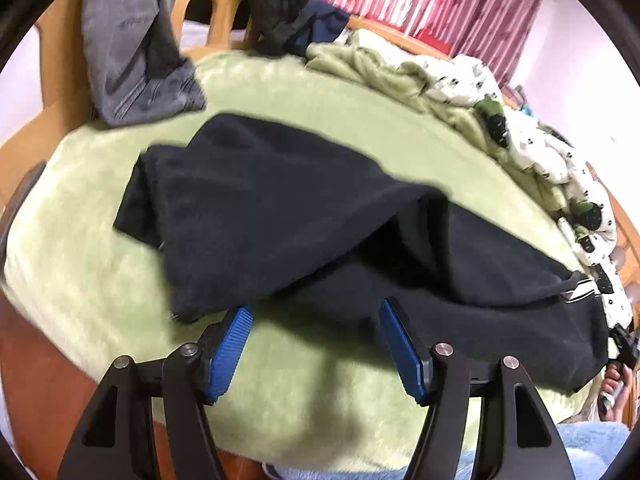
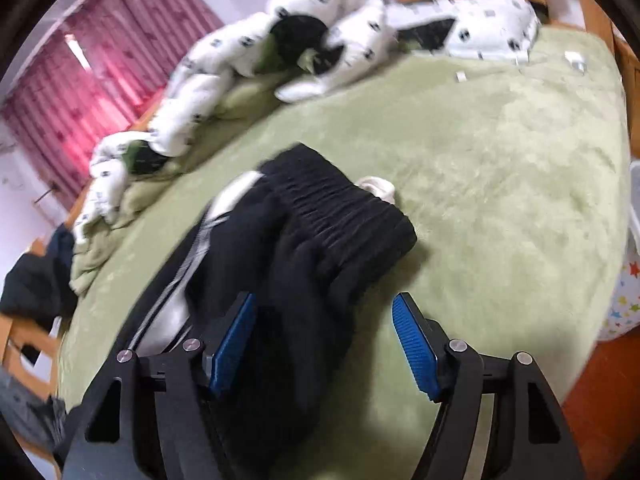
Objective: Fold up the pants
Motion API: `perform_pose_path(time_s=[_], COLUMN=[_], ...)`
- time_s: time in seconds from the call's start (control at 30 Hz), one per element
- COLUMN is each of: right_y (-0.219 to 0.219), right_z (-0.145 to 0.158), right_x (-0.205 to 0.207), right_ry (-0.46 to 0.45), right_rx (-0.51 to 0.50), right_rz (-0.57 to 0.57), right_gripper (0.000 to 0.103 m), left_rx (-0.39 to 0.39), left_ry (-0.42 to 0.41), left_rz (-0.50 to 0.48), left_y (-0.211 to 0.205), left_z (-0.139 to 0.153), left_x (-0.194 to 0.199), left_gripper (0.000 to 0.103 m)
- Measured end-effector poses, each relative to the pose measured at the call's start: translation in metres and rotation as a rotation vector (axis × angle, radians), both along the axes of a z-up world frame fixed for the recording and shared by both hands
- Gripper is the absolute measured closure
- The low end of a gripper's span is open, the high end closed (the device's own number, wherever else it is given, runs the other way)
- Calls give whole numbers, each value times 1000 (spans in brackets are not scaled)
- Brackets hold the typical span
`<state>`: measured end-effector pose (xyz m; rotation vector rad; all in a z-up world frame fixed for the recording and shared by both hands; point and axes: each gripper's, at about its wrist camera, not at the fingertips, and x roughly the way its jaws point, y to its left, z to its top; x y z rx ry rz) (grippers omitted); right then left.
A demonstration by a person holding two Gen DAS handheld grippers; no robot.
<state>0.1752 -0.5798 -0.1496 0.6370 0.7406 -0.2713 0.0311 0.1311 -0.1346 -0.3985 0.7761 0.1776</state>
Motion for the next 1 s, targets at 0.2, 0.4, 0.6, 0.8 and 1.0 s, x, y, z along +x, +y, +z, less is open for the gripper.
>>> perform_pose_path(time_s=[0.2,0.4,0.6,0.8,1.0], right_y=[-11,-1,-20,-3,45], right_z=[-17,43,-3,16,47], right_x=[48,38,40,-32,-58], right_ry=[70,-155,84,50,57], right_rx=[27,-257,-140,-279,-293], right_rz=[-45,45,95,80,137], right_gripper=[45,59,49,45,43], left_rx=[13,55,126,226,66], left_ry=[6,6,-10,-10,-31], left_rz=[-32,-26,-33,29,43], left_y=[-4,-3,3,25,61], left_z=[4,5,11,9,-9], left_x=[9,4,-12,-30,-6], left_gripper=[39,39,39,37,37])
